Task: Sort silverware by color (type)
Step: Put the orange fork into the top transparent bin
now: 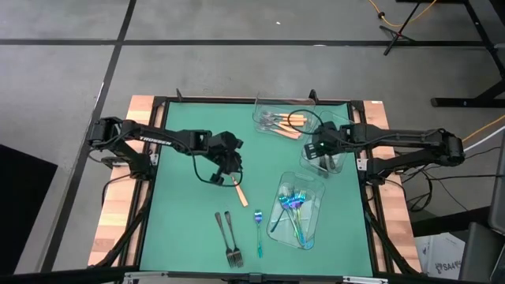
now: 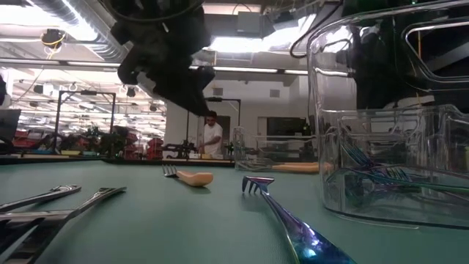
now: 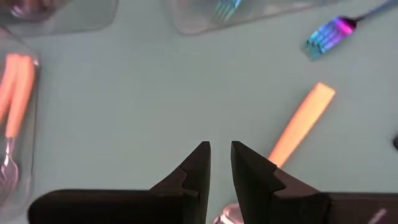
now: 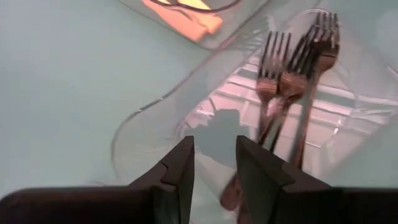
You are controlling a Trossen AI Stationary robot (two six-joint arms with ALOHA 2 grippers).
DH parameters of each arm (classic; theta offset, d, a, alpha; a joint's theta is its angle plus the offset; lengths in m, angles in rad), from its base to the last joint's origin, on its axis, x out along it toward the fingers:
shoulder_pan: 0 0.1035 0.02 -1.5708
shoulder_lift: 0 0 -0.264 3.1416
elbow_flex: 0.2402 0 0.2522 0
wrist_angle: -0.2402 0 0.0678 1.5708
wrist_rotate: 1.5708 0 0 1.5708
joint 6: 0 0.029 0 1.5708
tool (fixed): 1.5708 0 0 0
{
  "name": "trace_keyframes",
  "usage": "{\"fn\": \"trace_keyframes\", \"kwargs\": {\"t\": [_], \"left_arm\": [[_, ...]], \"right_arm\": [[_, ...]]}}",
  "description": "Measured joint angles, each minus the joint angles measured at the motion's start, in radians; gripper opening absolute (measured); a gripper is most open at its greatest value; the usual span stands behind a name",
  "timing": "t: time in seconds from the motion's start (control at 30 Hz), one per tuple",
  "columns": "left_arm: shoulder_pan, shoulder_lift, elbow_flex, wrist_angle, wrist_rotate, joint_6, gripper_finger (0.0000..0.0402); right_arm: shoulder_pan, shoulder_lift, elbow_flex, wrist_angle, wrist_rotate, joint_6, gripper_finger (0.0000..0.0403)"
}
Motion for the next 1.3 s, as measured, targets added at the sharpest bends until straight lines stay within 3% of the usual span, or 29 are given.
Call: {"fn": "trace_keyframes", "kwargs": {"t": [0.77, 0.97, 1.3], "left_arm": [[-0.005, 0.0, 0.0, -0.035, 0.049, 0.035, 0.0057], [-0.005, 0.001, 0.0, -0.048, 0.049, 0.113, 0.0057], [-0.005, 0.126, 0.0, -0.054, 0.049, 0.16, 0.0057]], "right_arm": [[0.0, 0.0, 0.0, 0.055, -0.05, -0.027, 0.0107], [0.0, 0.0, 0.0, 0.056, -0.05, -0.027, 0.0107], [0.0, 0.001, 0.0, 0.06, -0.05, -0.027, 0.0107]]}}
